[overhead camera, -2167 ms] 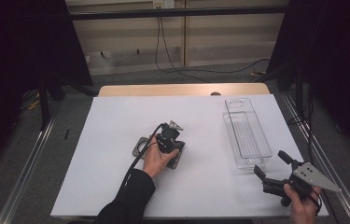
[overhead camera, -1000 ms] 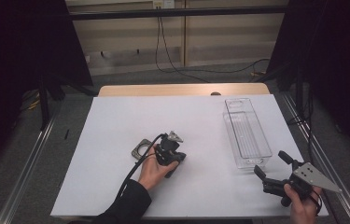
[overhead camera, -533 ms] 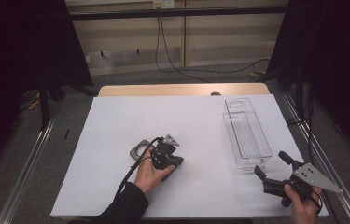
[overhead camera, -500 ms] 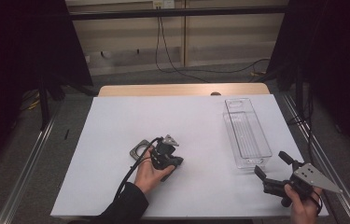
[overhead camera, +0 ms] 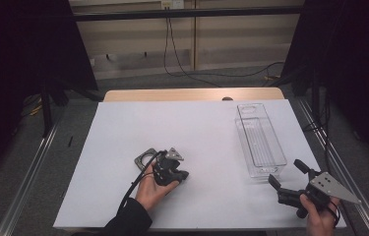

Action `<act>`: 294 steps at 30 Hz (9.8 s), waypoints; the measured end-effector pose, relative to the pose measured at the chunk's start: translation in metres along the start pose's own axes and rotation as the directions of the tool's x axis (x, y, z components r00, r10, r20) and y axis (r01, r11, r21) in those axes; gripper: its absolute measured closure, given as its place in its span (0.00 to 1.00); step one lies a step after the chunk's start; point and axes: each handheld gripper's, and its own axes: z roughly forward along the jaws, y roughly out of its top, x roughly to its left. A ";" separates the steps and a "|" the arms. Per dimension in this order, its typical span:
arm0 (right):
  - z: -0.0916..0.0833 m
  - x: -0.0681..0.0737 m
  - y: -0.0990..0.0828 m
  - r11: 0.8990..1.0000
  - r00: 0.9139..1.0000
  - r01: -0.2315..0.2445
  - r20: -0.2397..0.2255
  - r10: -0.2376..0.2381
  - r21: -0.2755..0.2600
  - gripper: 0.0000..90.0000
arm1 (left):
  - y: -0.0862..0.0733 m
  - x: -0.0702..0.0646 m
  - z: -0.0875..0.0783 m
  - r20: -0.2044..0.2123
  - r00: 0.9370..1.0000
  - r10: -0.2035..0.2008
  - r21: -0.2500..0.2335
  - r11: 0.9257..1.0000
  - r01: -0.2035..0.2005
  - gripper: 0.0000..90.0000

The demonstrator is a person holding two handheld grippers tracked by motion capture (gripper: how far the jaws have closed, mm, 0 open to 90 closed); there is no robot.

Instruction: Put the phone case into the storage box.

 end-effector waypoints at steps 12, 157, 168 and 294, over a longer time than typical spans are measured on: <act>0.000 0.000 0.000 1.000 1.000 0.001 -0.002 -0.001 0.000 0.00 | -0.016 -0.004 -0.013 0.001 1.000 0.001 -0.002 1.000 -0.001 1.00; 0.002 0.000 0.000 1.000 1.000 0.006 -0.007 -0.006 0.006 0.00 | -0.118 0.056 -0.151 -0.291 0.921 -0.259 -0.260 0.948 0.184 0.06; 0.004 0.001 0.000 1.000 1.000 0.010 -0.013 -0.010 0.008 0.00 | -0.098 0.072 -0.138 -0.305 0.920 -0.244 -0.141 0.968 0.210 0.06; 0.003 0.001 0.000 1.000 1.000 0.007 -0.020 -0.007 0.014 0.00 | -0.065 0.085 -0.123 -0.222 0.957 -0.187 -0.241 0.962 0.132 0.14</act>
